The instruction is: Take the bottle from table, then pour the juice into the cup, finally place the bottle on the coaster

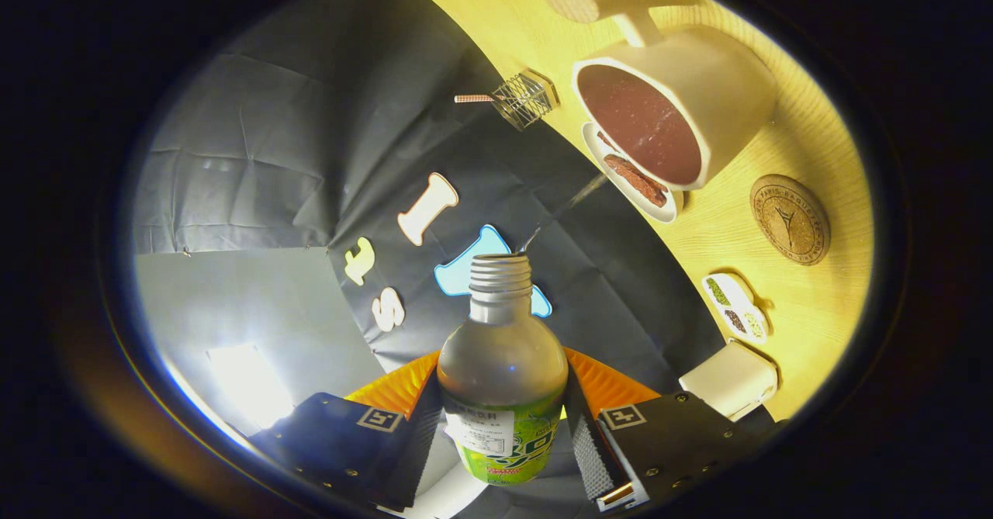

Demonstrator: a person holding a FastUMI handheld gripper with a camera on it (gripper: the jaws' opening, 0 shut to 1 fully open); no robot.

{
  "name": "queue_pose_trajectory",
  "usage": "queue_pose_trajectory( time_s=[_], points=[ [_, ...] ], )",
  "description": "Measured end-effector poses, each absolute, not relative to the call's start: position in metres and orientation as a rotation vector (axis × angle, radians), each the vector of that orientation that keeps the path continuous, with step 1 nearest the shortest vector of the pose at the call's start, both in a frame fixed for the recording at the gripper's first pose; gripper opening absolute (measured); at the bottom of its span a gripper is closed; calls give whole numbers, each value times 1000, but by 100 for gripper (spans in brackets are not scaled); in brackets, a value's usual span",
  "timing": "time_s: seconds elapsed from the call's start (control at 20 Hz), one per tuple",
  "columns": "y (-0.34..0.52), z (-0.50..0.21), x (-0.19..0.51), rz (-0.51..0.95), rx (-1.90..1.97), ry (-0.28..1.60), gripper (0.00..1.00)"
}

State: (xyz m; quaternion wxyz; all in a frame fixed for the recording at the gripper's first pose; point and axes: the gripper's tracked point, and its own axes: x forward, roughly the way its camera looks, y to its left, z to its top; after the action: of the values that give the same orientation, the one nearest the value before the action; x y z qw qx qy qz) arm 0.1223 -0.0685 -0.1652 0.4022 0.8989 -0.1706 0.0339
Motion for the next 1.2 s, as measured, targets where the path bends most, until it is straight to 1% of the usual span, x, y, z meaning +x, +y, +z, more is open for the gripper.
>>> queue_pose_trajectory(
  time_s=[0.25, 0.75, 1.2],
  points=[
    [-73, -169, 122, 70, 2273, -438, 77],
    [-69, -196, 126, 24, 2238, -381, 77],
    [-70, -205, 127, 15, 2235, -366, 77]
  ],
)
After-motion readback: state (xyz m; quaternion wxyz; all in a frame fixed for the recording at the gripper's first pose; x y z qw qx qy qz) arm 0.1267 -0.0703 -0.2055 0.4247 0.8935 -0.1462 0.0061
